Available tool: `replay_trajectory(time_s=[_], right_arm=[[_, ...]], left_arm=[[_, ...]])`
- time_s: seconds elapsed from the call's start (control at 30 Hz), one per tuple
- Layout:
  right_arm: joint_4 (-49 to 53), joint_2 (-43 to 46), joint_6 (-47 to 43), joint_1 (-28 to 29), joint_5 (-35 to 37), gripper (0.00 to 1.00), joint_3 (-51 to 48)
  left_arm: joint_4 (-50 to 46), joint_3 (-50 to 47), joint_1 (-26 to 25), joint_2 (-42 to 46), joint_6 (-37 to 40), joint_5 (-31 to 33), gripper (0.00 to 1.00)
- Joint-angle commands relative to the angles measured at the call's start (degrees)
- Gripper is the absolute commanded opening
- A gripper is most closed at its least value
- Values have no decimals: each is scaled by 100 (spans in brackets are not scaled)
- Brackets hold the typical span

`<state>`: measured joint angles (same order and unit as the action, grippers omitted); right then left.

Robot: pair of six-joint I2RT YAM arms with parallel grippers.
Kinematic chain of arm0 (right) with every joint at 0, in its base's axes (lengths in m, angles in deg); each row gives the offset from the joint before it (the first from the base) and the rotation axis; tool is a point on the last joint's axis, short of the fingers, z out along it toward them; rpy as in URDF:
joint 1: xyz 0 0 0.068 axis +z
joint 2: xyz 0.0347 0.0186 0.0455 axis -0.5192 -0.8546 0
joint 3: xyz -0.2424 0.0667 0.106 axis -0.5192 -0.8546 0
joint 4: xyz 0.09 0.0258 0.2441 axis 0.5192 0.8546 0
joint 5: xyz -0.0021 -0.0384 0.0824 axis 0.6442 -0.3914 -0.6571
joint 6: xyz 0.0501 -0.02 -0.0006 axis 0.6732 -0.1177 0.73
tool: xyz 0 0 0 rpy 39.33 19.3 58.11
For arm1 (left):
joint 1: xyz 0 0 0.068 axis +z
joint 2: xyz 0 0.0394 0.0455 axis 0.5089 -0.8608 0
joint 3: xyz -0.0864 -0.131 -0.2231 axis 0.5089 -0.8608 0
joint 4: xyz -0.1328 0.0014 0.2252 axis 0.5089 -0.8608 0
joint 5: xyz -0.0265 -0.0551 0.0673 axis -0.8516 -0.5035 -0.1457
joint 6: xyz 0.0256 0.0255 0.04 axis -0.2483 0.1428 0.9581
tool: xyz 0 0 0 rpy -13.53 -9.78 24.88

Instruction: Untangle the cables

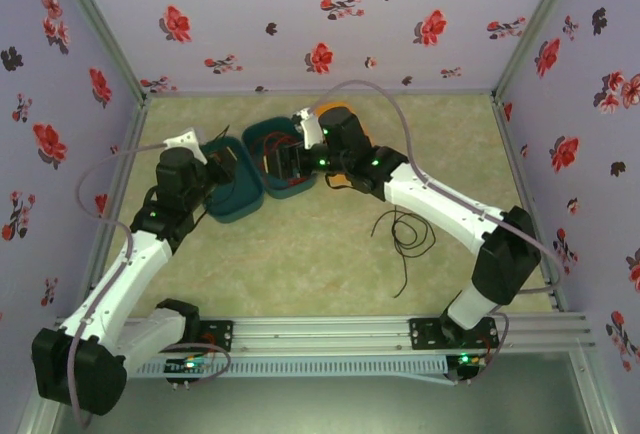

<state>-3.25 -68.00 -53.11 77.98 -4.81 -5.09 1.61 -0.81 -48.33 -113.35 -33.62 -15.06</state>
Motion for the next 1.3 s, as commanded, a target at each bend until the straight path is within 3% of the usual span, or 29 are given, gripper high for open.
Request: replay_trajectory(time_s=[0.0,0.4,0.73,1.27], right_arm=[[226,383,-183,-25,406,80,-223],[445,1084,-158,-39,1544,85,-1011],[647,1472,-53,-81,2177,86,-1356],[789,1932,18,-157,2466,88,-1797]], left_arm=[[37,77,67,134,-264,590,0],[-267,134,112,-153,-621,1161,0],[-47,886,163,-1715,-896,1372,0],[236,1723,232,-3609,-1170,1126,0]])
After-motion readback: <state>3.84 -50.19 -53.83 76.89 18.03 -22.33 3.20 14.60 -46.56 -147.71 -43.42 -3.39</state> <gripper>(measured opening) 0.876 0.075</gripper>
